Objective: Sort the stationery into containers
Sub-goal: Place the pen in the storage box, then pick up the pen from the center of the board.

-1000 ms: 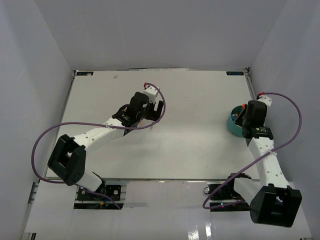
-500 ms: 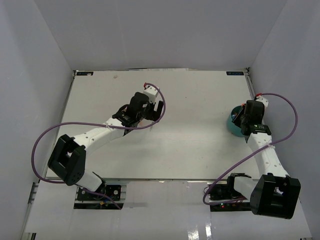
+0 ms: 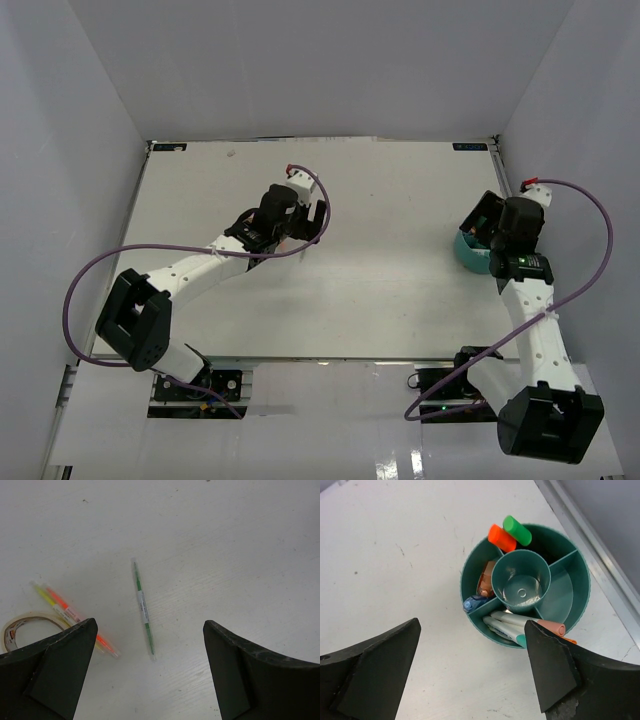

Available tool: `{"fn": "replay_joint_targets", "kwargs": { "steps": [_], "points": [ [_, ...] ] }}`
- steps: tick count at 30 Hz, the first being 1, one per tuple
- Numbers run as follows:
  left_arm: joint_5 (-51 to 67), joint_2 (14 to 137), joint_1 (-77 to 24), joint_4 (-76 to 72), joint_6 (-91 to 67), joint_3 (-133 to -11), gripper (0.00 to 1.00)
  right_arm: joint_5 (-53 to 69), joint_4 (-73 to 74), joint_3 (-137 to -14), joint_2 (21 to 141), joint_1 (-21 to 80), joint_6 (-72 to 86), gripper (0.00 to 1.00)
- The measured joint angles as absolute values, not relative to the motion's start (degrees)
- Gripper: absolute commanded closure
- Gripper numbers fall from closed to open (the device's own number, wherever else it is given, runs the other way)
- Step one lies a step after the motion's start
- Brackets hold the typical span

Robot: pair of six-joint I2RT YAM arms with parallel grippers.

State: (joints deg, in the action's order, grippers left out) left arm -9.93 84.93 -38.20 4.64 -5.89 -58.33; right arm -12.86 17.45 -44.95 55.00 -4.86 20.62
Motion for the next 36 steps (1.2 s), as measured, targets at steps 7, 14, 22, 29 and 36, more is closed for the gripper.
{"fn": "replay_joint_targets", "kwargs": {
  "steps": [7, 14, 22, 29, 36],
  "points": [
    [-10.6, 85.6, -37.5, 7.2, -9.6, -60.9, 0.02, -10.2, 18.4, -47.5, 49.5, -4.9, 18.0, 0.04],
    [-10.2, 86.8, -30.6, 12.4, -17.5, -62.7, 0.02, 1.3, 19.1, -50.5, 48.4, -4.7, 15.1, 0.04],
    [-11.1, 86.8, -25.8, 19.1, -23.9, -62.7, 0.09, 10.2, 19.2, -50.5, 49.5, -1.1, 13.1, 0.04],
    [-8.1, 89.8, -27.8, 22.0, -27.3, -64.1, 0.12, 11.3, 19.4, -50.4, 50.3, 3.5, 12.2, 0.04],
    [-6.9, 102.1, -33.7, 24.8, -25.9, -70.7, 0.17, 11.6, 19.6, -49.7, 50.3, 4.5, 11.6, 0.04]
  ]
}}
